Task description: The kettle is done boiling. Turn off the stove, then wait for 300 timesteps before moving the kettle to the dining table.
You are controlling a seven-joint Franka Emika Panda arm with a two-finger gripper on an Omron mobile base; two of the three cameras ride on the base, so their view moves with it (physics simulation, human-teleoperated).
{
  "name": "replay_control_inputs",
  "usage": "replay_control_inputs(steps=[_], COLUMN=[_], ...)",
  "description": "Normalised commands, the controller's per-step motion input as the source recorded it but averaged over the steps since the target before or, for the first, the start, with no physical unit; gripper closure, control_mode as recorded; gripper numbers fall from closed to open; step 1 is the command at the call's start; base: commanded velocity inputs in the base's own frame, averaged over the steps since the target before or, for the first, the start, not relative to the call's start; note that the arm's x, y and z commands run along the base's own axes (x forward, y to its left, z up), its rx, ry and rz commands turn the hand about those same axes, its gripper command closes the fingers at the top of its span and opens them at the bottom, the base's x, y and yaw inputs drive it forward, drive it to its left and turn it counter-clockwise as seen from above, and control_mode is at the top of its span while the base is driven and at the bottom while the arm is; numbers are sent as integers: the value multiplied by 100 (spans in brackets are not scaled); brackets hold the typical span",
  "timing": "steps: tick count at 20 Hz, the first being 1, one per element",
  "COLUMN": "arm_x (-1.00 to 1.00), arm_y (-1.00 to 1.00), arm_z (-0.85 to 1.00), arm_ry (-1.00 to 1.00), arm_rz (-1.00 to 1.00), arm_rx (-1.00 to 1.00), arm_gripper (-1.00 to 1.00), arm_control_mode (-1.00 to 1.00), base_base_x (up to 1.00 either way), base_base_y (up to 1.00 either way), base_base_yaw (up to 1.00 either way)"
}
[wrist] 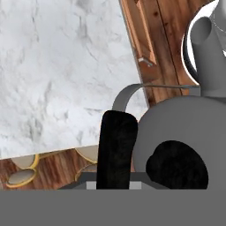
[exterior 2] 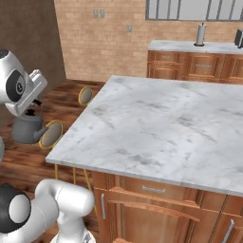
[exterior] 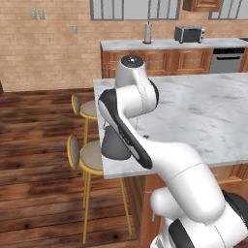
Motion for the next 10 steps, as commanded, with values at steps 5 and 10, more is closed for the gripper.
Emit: replay_control_inputs(steps=[5, 10], arm_x=[31, 33], arm_y=[-14, -16], arm_z=[0, -1], arm_ry=[-5, -4], arm_rz=[-20, -17], arm_rx=[-10, -9], arm_gripper=[100, 100], arm_control_mode=[-100, -100], base_base_x=[0, 0], base_base_y=[0, 0], base_base_yaw=[0, 0])
